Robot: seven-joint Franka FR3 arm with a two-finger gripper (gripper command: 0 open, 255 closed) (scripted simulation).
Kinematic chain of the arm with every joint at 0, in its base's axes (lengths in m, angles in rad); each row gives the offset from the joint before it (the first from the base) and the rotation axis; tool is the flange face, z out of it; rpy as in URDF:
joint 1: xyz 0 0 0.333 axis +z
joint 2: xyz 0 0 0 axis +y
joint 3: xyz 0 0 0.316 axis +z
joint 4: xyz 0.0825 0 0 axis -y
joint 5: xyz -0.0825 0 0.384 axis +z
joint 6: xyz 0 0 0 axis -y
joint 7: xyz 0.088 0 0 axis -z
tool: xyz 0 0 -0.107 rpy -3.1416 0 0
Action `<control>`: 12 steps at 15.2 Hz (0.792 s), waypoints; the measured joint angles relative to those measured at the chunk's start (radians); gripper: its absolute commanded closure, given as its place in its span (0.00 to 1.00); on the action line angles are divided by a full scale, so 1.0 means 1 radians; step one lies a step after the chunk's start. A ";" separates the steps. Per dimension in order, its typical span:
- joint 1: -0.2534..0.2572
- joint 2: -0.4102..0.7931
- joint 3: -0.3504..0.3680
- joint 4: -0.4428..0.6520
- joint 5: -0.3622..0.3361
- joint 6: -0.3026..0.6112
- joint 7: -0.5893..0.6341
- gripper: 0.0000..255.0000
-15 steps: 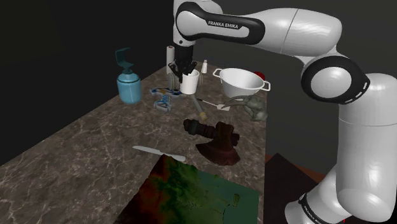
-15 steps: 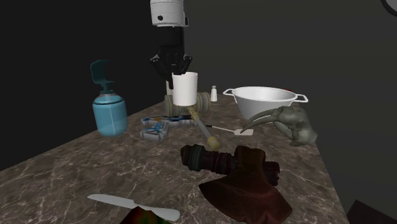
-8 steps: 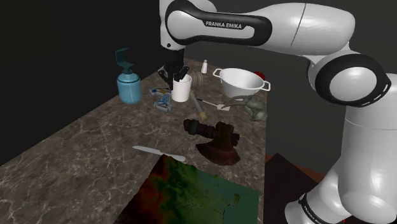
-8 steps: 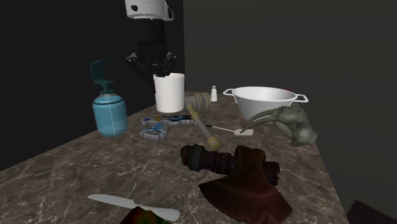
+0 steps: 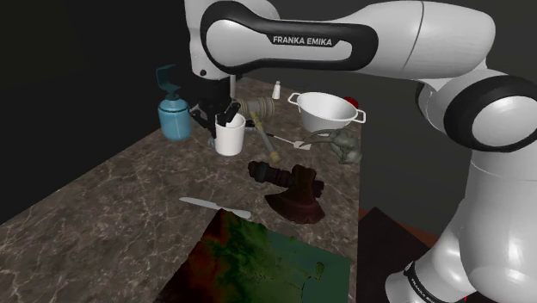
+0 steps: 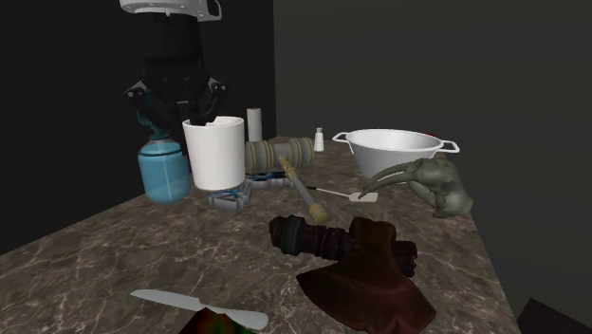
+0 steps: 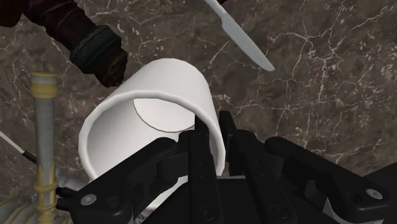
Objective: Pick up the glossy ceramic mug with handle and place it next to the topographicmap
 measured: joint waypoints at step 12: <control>0.228 0.113 0.052 0.173 -0.053 -0.086 0.245 1.00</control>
